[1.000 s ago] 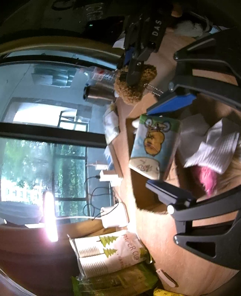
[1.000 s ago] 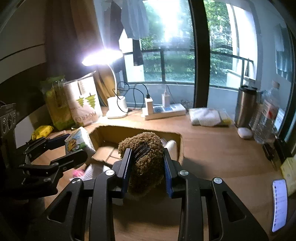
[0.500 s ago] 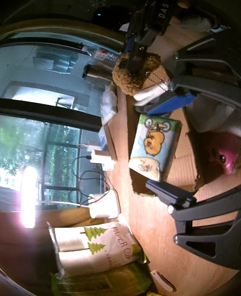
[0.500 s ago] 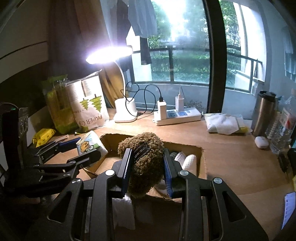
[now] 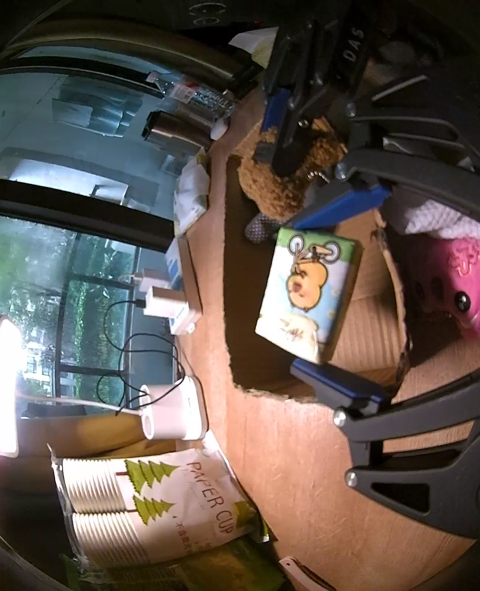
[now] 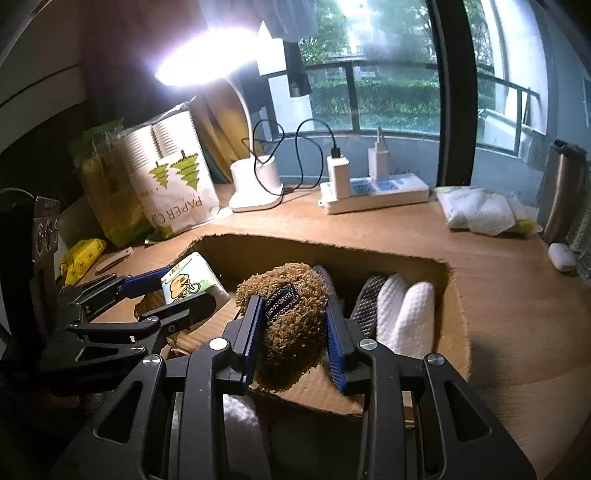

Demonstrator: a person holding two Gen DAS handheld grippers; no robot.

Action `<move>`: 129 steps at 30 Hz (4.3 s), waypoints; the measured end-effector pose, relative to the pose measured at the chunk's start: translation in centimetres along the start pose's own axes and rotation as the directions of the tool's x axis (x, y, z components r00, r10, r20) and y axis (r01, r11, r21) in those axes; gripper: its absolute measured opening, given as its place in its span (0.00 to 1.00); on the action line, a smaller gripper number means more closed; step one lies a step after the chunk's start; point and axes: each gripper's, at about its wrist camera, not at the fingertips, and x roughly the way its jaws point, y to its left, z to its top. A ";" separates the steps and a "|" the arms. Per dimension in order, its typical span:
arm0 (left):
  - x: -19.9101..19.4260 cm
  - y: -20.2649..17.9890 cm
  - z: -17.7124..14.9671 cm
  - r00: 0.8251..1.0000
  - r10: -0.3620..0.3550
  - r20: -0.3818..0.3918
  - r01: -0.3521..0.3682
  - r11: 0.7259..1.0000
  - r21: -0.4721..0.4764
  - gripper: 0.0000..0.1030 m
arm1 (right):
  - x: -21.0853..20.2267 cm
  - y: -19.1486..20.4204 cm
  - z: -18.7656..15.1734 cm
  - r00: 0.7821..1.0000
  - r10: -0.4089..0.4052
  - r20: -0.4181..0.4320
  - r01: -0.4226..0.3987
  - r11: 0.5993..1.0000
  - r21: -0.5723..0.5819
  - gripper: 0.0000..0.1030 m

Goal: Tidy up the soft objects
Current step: 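Release the keychain and tissue pack into the box and withdraw both tools, then grasp the white textured cloth with the right tool, then grasp the pink fuzzy item with cotton swabs with the left tool while the right lifts the cloth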

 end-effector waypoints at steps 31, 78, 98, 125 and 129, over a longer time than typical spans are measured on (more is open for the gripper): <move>-8.2 0.7 -2.5 0.993 0.008 0.116 -0.004 0.999 -0.035 0.92 | -5.9 3.0 -2.0 0.996 -0.068 0.055 0.070 0.996 -0.045 0.57; -3.9 -1.9 -6.7 0.998 0.040 -0.041 -0.040 0.999 0.012 0.92 | -9.2 -2.4 -7.2 0.985 -0.165 0.055 0.164 0.986 0.017 0.05; -3.2 -2.1 -6.8 0.997 0.035 -0.065 -0.033 0.999 0.034 0.89 | -9.1 -2.3 -9.1 0.998 -0.064 0.013 0.064 0.998 -0.007 0.36; -2.2 -2.2 -7.1 0.992 -0.027 -0.120 0.031 0.999 0.030 0.39 | -6.1 2.0 -9.4 0.986 -0.168 0.009 0.166 0.964 -0.207 0.04; -3.1 -2.2 -6.9 0.994 -0.051 -0.101 0.053 0.998 0.024 0.39 | -8.3 2.3 -7.9 0.991 -0.110 0.075 0.122 0.975 -0.185 0.04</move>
